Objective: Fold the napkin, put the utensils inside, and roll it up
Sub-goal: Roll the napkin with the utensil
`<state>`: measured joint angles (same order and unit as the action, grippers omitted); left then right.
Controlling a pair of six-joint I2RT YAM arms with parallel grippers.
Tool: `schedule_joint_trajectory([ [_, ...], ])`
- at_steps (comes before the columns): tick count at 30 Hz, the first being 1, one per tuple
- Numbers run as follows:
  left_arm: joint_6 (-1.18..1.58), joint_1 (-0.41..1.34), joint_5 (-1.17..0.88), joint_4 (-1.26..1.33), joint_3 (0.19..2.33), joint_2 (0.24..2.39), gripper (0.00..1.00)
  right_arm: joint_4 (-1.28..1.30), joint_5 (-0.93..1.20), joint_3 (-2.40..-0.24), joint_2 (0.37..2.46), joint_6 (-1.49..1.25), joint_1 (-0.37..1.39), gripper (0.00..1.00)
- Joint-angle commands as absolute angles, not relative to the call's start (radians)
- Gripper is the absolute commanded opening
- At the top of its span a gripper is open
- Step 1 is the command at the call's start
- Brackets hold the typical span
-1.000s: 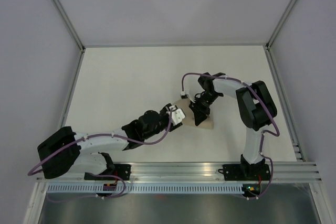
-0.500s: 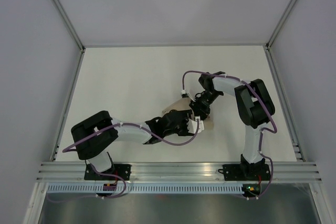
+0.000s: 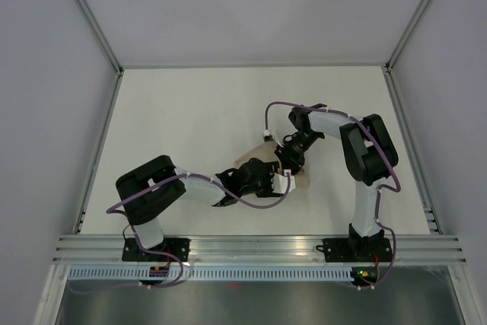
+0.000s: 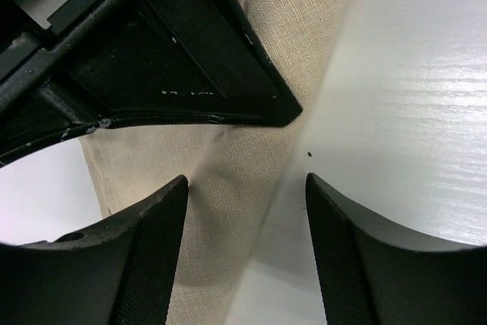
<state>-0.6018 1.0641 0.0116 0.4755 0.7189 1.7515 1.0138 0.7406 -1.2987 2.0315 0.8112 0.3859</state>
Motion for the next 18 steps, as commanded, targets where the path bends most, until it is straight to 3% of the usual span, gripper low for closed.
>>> schedule_joint_trajectory([
  [1, -0.571, 1.054, -0.04, 0.472, 0.744, 1.781, 0.67, 0.942, 0.54, -1.235, 2.141, 0.867, 0.4, 0.01],
  [10, -0.499, 1.052, -0.058, 0.514, 0.707, 1.833, 0.53, 0.945, 0.546, -1.232, 2.141, 0.868, 0.4, 0.01],
  [18, -0.422, 1.052, -0.08, 0.565, 0.68, 1.878, 0.23, 0.936, 0.546, -1.227, 2.134, 0.864, 0.399, 0.05],
])
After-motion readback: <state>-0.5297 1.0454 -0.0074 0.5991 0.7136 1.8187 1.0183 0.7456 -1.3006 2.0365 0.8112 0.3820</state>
